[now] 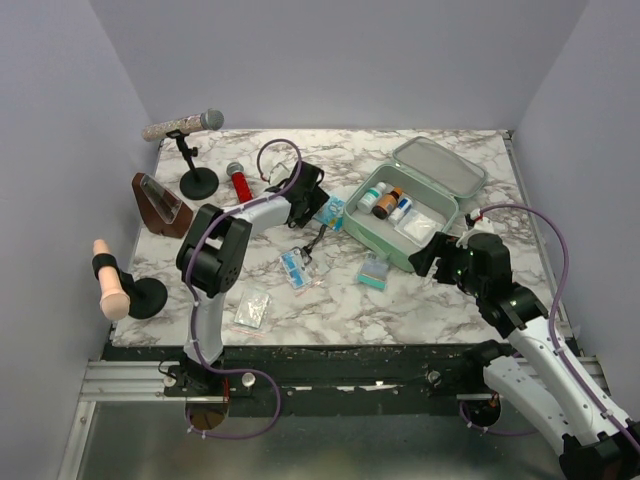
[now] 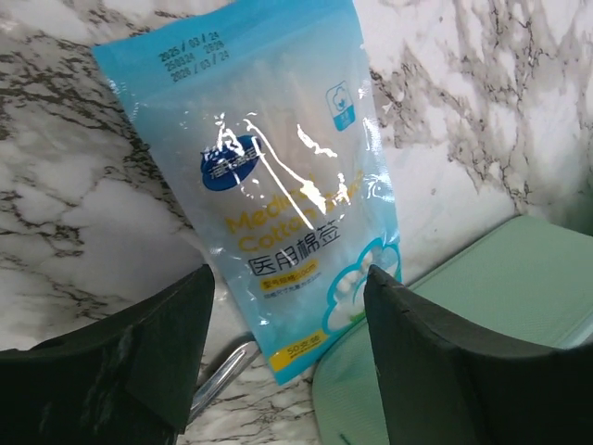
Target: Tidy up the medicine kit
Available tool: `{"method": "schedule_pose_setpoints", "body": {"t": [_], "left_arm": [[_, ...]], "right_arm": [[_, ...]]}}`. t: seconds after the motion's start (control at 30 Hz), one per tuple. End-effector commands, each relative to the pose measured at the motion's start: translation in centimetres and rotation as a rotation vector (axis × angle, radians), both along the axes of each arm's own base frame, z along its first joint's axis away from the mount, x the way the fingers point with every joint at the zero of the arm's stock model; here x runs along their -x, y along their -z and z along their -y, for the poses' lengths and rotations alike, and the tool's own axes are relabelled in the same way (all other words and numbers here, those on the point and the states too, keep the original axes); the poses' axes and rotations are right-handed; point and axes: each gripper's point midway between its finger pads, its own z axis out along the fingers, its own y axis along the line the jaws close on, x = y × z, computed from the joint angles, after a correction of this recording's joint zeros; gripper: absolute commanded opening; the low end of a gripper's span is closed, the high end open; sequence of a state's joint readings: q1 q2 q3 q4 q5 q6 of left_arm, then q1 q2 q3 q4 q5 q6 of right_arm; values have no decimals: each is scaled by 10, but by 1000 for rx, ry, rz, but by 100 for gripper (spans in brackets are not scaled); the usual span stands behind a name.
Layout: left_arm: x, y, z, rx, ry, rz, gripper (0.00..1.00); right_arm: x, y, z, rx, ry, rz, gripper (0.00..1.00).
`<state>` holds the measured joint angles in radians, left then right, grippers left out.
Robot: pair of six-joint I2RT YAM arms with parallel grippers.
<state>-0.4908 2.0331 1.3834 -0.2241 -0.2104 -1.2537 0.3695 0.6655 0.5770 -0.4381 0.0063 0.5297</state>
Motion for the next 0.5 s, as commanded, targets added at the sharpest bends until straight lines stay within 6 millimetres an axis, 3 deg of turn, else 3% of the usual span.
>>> {"method": "schedule_pose_setpoints", "body": {"t": [0.0, 0.27, 0.47], "left_arm": [[-3, 31, 4, 42, -30, -73, 70], [-1, 52, -8, 11, -55, -111, 38], [4, 67, -12, 17, -45, -140, 0]], "right_arm": [[1, -6, 3, 8, 10, 14, 86], [1, -5, 4, 13, 16, 7, 86], [2, -6, 5, 12, 20, 7, 85]]}}
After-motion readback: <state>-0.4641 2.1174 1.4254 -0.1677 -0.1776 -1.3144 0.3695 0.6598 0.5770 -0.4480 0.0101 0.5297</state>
